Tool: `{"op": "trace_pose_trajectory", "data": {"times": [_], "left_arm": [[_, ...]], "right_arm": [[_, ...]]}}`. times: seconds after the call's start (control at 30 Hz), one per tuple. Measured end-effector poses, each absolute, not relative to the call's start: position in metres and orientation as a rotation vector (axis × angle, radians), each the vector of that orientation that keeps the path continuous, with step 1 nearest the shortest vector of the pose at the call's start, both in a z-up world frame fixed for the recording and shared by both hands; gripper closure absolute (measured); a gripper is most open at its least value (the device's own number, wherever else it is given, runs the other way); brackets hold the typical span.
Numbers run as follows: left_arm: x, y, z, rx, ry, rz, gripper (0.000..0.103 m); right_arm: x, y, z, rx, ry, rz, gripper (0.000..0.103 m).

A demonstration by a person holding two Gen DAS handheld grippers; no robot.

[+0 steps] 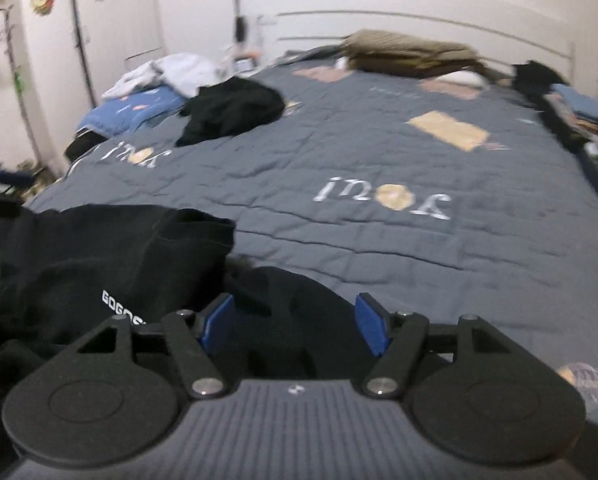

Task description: Fold clothes

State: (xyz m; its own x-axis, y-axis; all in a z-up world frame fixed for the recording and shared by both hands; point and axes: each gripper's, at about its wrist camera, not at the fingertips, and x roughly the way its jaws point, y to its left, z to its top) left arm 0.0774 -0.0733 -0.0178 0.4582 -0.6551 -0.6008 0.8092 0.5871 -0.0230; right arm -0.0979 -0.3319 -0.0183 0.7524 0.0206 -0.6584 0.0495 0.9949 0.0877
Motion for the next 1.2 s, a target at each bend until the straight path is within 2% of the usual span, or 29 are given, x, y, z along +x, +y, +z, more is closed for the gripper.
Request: {"op": "trace_pose_trajectory", "data": {"times": [0.27,0.63,0.67,0.7,0.73,0.77,0.8,0.83,0.87,0.9,0.93,1.2], "left_arm": [[0.141,-0.125,-0.053,0.495,0.664,-1.034,0.013],[0.211,-0.188,-0.118,0.588,0.846,-1.172,0.014],[0.215,-0.191,-0.124,0.586,0.872,-1.181,0.017],[0.217,-0.191,-0.131,0.586,0.890,-1.185,0.030],[0.217,-0.189,-0.135,0.584,0.896,-1.186,0.049],[0.216,-0.185,-0.136,0.576,0.895,-1.185,0.060],[0.215,-0.178,-0.134,0.558,0.883,-1.180,0.079],[0.213,-0.172,-0.131,0.543,0.868,-1.180,0.089],[0.209,-0.163,-0.125,0.530,0.847,-1.189,0.090],[0.204,-0.153,-0.118,0.514,0.823,-1.200,0.092],[0.199,-0.144,-0.113,0.503,0.800,-1.205,0.093],[0.181,-0.070,-0.049,0.357,0.552,-1.045,0.093]], "right_arm": [[-0.049,-0.327,-0.045,-0.024,0.803,0.171,0.029],[0.013,-0.346,-0.093,0.051,0.988,0.236,0.028],[0.013,-0.344,-0.096,0.055,0.997,0.232,0.028],[0.013,-0.343,-0.099,0.060,1.005,0.228,0.028],[0.013,-0.342,-0.103,0.064,1.014,0.224,0.029],[0.012,-0.342,-0.104,0.080,1.015,0.216,0.032],[0.009,-0.345,-0.104,0.116,1.013,0.200,0.040],[0.005,-0.349,-0.102,0.154,1.004,0.178,0.054],[0.001,-0.353,-0.098,0.189,0.990,0.155,0.063],[-0.004,-0.357,-0.095,0.224,0.977,0.133,0.080],[-0.010,-0.360,-0.090,0.243,0.951,0.115,0.088],[-0.061,-0.386,-0.026,0.355,0.622,-0.075,0.091]]}}
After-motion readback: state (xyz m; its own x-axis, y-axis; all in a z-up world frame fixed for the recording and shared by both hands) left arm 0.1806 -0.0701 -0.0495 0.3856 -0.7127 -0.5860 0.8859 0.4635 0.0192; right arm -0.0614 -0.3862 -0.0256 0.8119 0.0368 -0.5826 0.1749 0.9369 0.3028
